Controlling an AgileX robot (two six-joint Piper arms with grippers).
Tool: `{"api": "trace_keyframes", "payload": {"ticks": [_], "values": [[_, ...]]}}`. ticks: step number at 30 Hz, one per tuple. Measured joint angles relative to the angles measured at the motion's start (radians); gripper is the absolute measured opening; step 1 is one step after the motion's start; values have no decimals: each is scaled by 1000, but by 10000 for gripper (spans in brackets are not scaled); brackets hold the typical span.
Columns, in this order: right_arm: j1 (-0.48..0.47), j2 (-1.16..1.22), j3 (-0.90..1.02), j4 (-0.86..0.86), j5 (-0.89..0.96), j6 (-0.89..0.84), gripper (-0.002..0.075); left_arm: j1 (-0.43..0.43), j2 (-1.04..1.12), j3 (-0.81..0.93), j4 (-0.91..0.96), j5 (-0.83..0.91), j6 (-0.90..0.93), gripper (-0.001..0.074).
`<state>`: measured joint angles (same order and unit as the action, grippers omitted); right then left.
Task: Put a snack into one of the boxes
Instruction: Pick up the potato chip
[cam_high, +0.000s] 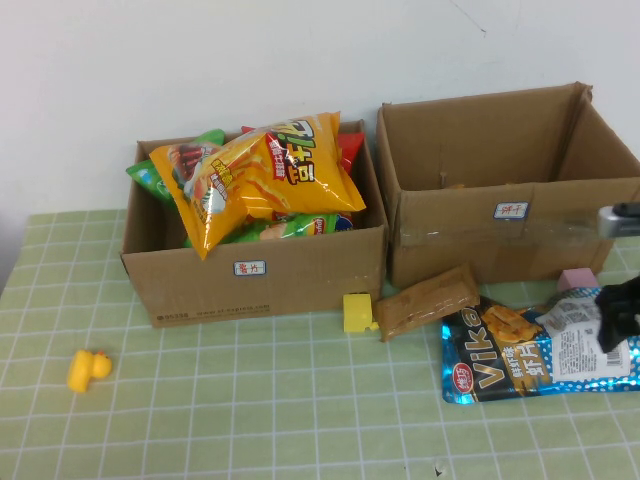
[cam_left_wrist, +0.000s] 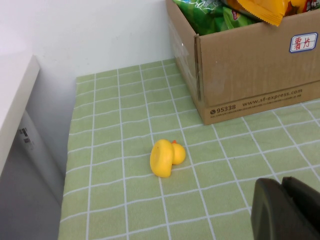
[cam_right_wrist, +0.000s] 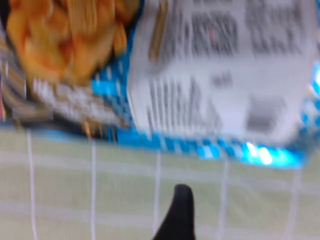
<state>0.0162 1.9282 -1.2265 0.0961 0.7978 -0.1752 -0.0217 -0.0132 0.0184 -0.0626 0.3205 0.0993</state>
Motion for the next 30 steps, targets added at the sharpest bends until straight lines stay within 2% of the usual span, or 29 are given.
{"api": "trace_keyframes", "payload": {"ticks": [6, 16, 24, 30], "values": [[-8, 123, 0, 30, -175, 42, 645, 0, 0, 0, 0, 0, 0, -1], [-63, 184, 0, 95, -258, 25, 645, 0, 0, 0, 0, 0, 0, -1], [-66, 189, 0, 517, -265, -364, 645, 0, 0, 0, 0, 0, 0, -1], [-66, 189, 0, 608, -275, -454, 629, 0, 0, 0, 0, 0, 2, -3]]}}
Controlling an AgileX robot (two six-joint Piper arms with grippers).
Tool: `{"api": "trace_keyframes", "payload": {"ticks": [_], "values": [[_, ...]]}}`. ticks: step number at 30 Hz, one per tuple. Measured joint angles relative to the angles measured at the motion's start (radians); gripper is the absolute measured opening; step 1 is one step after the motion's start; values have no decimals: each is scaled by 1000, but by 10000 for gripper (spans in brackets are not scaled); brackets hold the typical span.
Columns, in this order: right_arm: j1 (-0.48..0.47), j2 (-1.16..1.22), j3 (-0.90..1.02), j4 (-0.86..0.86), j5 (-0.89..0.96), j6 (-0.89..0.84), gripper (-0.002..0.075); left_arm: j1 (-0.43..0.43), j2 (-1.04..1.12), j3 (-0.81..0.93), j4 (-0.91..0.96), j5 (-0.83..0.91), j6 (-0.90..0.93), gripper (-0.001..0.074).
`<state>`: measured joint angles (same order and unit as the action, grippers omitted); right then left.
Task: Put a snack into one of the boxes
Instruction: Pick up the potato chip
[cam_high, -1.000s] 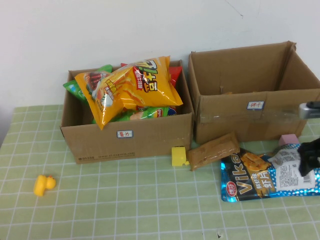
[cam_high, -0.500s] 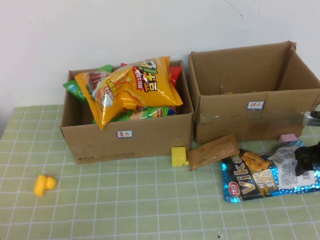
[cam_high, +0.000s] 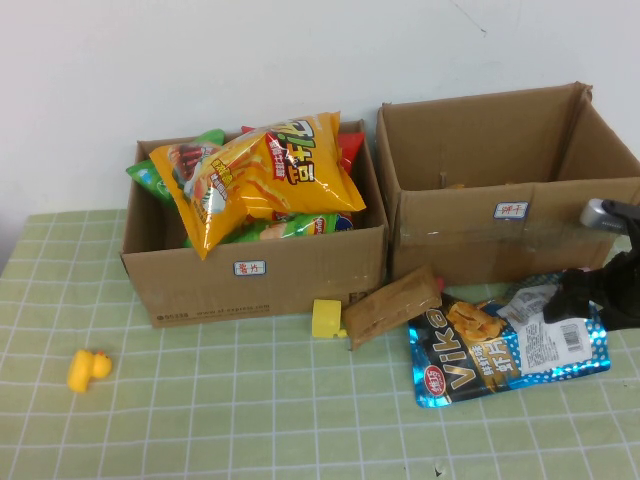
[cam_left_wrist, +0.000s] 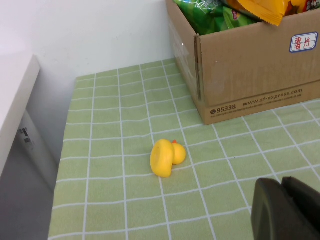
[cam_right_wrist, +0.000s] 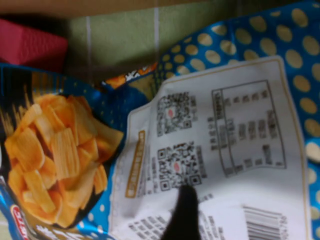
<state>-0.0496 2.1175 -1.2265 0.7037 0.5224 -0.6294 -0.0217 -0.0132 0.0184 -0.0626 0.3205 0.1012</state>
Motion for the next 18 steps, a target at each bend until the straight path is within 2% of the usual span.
{"api": "trace_keyframes", "payload": {"ticks": [2, 4, 6, 9, 11, 14, 18], "values": [[0, 0, 0, 3, 0, -10, 587, 0, 0, 0, 0, 0, 0, -3], [0, 0, 0, 4, 7, -26, 513, 0, 0, 0, 0, 0, 0, -3], [0, 2, 0, 4, 25, -48, 395, 0, 0, 0, 0, 0, 0, -3], [0, 2, 0, 6, 55, -78, 175, 0, 0, 0, 0, 0, 0, -3], [0, 2, 0, 8, 76, -84, 84, 0, 0, 0, 0, 0, 0, -3], [0, -5, 0, 8, 117, -94, 35, 0, 0, 0, 0, 0, 0, -3], [0, -61, 0, 8, 184, -111, 15, 0, 0, 0, 0, 0, 0, -3]]}}
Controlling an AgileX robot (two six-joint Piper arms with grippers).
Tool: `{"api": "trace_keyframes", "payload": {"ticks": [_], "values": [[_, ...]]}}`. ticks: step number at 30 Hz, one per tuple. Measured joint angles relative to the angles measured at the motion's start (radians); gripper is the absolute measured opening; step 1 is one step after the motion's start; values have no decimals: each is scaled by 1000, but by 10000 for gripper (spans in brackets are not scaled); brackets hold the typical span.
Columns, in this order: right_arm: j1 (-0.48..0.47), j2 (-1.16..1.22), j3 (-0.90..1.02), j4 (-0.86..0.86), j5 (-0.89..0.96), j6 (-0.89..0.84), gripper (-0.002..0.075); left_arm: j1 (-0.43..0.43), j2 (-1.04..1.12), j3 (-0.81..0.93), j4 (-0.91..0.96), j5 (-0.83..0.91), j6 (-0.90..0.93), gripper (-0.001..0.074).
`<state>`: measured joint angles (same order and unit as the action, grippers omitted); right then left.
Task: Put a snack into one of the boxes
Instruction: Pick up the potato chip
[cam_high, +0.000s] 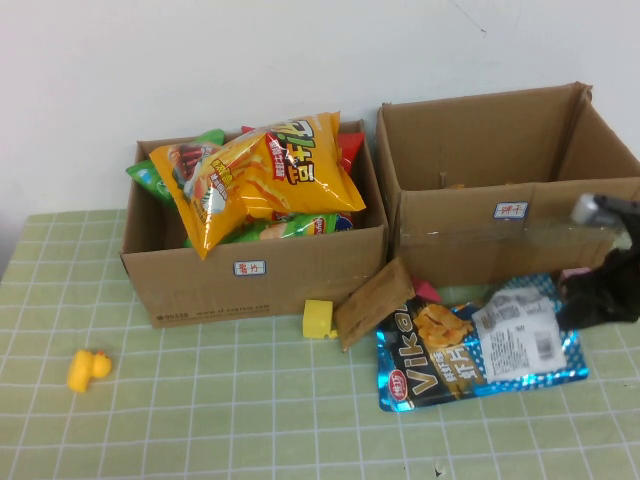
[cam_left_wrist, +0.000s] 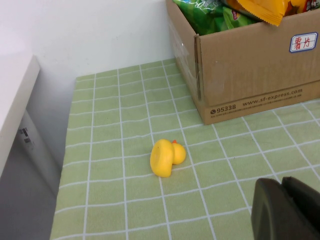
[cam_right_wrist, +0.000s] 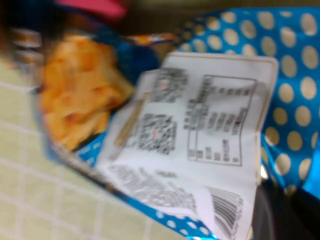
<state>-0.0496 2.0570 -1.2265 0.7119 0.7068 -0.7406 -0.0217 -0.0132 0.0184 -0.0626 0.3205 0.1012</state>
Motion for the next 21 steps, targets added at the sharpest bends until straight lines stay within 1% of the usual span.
{"api": "trace_keyframes", "payload": {"ticks": [5, 14, 18, 21], "values": [[0, -134, 0, 21, 76, -40, 9, 0, 0, 0, 0, 0, 0, -3], [0, -381, 0, 127, 177, -127, -1, 0, 0, 0, 0, 0, 0, -3], [10, -416, 0, 117, 207, -134, -1, 0, 0, 0, 0, 0, -2, -3], [28, -411, 0, 68, 213, -121, -1, 0, 0, 0, 0, 0, -2, -3]]}}
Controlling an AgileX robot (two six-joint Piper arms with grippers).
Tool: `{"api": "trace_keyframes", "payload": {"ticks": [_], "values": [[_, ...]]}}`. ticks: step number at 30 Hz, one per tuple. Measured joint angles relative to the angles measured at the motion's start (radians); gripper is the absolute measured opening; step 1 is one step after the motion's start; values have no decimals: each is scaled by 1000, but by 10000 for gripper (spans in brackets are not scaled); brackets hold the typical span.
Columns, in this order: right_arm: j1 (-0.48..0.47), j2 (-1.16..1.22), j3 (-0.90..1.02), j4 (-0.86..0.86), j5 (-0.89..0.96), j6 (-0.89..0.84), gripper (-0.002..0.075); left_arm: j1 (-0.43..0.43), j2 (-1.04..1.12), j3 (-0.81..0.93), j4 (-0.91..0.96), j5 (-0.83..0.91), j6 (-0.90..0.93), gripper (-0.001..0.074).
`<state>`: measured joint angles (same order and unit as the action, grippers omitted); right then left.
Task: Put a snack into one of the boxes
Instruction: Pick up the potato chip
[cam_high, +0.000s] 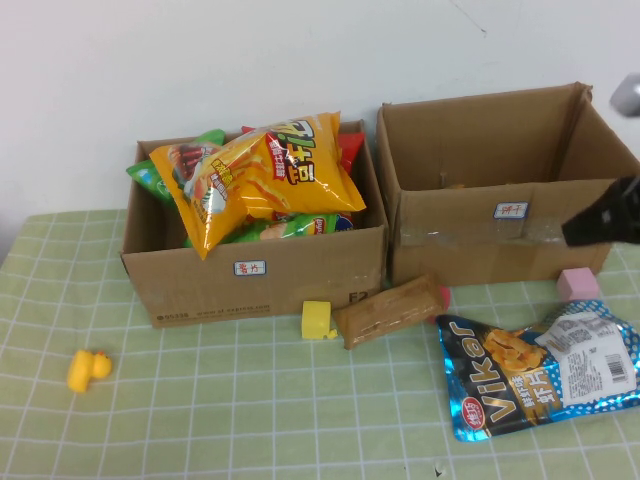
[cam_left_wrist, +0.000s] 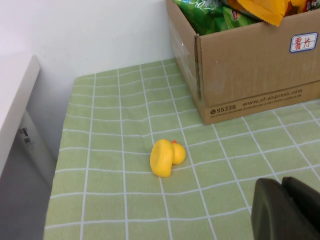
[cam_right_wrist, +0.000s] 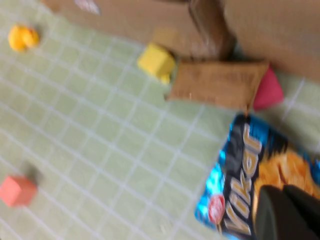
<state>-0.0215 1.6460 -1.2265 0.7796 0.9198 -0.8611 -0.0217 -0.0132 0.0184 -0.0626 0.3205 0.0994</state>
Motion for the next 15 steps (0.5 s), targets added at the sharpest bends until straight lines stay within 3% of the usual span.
{"api": "trace_keyframes", "payload": {"ticks": [4, 8, 15], "values": [[8, 30, 0, -109, 29, 12, -2, 0, 0, 0, 0, 0, 0, -3], [27, 64, 0, -202, 76, -90, -2, 0, 0, 0, 0, 0, 0, -3], [252, 120, 0, -485, 112, -207, -2, 0, 0, 0, 0, 0, 0, -3]]}}
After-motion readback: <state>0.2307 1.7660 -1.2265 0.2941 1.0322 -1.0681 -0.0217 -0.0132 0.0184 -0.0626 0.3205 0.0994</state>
